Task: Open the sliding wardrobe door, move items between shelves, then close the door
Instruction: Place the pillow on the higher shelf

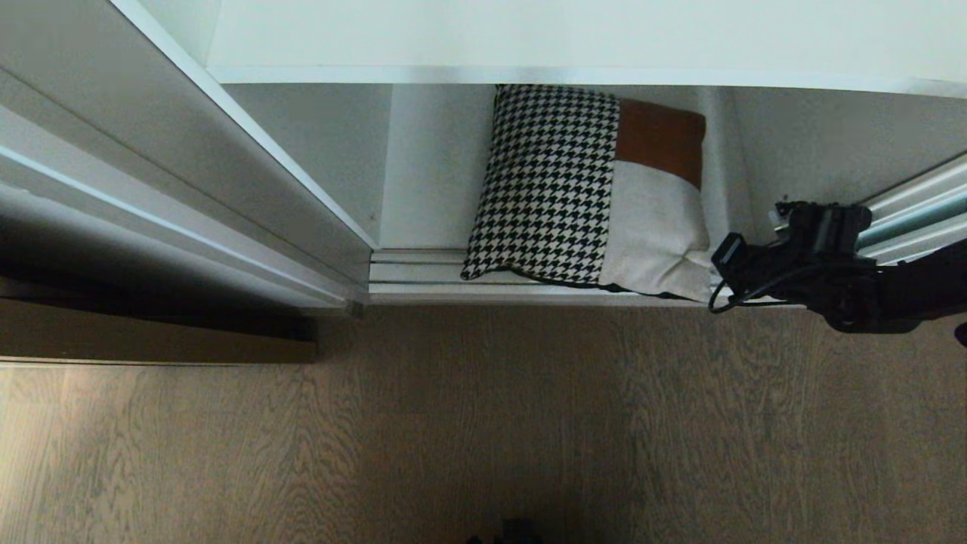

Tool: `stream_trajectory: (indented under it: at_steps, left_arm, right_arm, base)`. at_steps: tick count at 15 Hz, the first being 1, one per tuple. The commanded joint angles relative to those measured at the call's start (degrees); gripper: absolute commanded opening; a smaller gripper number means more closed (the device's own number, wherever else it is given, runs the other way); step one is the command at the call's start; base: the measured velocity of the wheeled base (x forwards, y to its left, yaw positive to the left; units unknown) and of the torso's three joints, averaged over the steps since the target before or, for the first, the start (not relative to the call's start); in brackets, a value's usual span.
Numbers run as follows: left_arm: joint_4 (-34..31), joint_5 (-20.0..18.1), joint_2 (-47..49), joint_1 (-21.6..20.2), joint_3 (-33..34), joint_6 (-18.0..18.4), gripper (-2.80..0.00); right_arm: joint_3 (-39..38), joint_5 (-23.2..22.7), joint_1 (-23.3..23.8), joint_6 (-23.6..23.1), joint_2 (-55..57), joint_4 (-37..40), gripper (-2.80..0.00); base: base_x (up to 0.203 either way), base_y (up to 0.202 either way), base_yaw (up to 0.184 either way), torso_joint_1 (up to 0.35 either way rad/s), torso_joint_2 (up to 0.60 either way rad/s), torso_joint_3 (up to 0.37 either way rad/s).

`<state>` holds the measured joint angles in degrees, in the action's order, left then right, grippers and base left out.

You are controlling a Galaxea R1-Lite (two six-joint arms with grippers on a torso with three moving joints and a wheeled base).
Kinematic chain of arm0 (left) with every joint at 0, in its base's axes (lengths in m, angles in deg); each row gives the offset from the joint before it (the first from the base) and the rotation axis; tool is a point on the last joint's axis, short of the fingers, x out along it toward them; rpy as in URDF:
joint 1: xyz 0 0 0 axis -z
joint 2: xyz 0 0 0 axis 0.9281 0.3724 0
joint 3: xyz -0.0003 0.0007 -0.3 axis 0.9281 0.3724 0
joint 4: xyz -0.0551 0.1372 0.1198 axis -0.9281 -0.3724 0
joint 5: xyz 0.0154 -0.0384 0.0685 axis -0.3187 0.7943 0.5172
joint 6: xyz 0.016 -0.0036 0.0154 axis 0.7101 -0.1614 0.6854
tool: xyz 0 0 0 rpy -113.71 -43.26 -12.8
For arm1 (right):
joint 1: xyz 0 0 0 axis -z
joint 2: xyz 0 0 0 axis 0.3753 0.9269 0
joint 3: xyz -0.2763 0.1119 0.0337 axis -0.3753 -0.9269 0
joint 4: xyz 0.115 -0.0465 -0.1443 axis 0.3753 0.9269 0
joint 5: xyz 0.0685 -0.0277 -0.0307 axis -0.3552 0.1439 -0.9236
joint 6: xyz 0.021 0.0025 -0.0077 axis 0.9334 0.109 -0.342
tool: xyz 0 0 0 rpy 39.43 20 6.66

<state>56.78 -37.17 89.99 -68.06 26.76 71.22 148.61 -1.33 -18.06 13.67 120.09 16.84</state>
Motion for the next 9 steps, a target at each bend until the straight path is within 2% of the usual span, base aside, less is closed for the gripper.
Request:
stream_trajectory:
  at_steps: [1,3,5,6,7,9]
  left_arm:
    - [-1.27,-0.21,1.40,-0.06,-3.41,0.29,-2.80]
    - [-6.16,-3.25,6.17,-0.05,-14.90,0.27,-2.80]
    - [-14.96,-12.62,14.71,-0.01,-25.00,0.29,-2.80]
    - [-17.77,-16.03,18.13,0.00,-28.43,0.32,-2.80]
    - [-19.61,-17.67,20.93,0.01,-31.70,0.33,-2.80]
    - [-21.38,-17.72,25.84,0.01,-34.40,-0.01,-2.80]
  right_arm:
    - [-0.36,0.32,-0.03,0.22,0.20,-0.17,-2.80]
    - [-0.24,0.65,-0.12,0.22,0.46,-0.34,-2.80]
    - [-0.02,0.65,-0.28,0.22,0.46,-0.25,-2.80]
    - [0.17,0.48,-0.52,0.30,0.46,-0.17,-2.80]
    - [0.01,0.62,-1.00,0.48,0.46,-0.17,-2.80]
    - [0.63,0.52,-1.63,0.64,0.67,0.14,-2.80]
  base:
    - [0.000,0.000,0.000,0.000,0.00,0.000]
    - [0.000,0.000,0.000,0.000,0.00,0.000]
    - [0.000,0.000,0.000,0.000,0.00,0.000]
    - [0.000,0.000,0.000,0.000,0.00,0.000]
    - [0.000,0.000,0.000,0.000,0.00,0.000]
    - [0.000,0.000,0.000,0.000,0.00,0.000]
